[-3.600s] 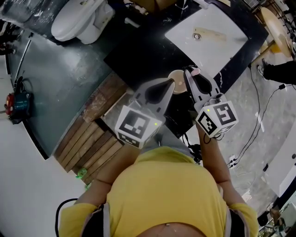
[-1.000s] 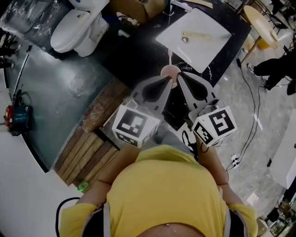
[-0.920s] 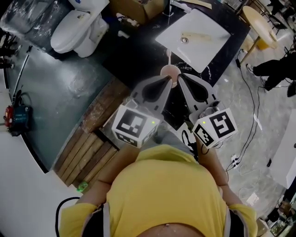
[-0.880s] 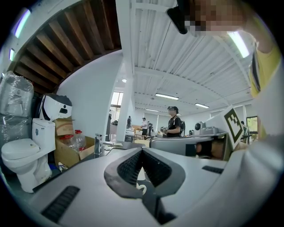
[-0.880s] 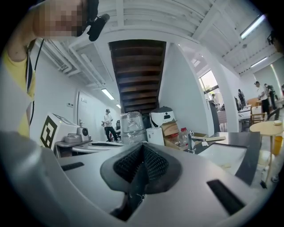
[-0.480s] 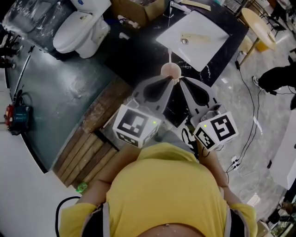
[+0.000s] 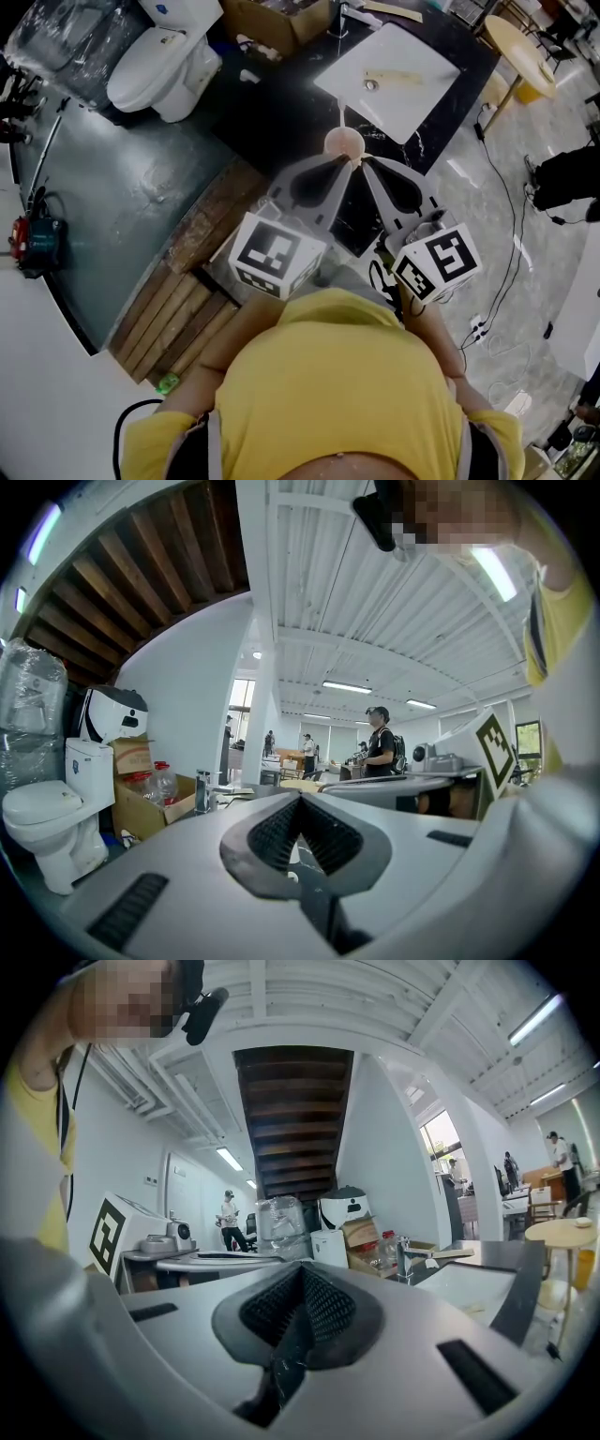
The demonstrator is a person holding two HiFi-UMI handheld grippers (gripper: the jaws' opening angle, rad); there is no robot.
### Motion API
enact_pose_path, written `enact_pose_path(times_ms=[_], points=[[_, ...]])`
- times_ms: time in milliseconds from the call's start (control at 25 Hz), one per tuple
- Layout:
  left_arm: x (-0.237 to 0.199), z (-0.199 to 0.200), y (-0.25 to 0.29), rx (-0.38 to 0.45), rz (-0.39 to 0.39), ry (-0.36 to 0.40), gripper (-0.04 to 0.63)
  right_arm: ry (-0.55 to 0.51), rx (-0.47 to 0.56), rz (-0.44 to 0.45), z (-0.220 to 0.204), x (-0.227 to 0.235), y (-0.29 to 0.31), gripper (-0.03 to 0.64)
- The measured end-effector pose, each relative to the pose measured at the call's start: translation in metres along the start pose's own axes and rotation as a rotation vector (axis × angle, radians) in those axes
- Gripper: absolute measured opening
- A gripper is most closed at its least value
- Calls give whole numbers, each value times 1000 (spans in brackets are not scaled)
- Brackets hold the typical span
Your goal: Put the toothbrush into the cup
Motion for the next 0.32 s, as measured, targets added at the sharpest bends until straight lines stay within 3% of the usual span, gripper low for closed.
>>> enact_pose_path(times_ms=[320], points=[[-1,1,-2,-6,-3,4,6,-1,0,-2,1,-2,1,17]])
Point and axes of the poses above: the fingertips, and each gripper's own axes: y forward along the fingers, x to its right, z out of its top, the point moved 3 cm from there along -y, backward along the fingers, and after that the axes turned 9 degrees about -y, right-handed, at the moved point
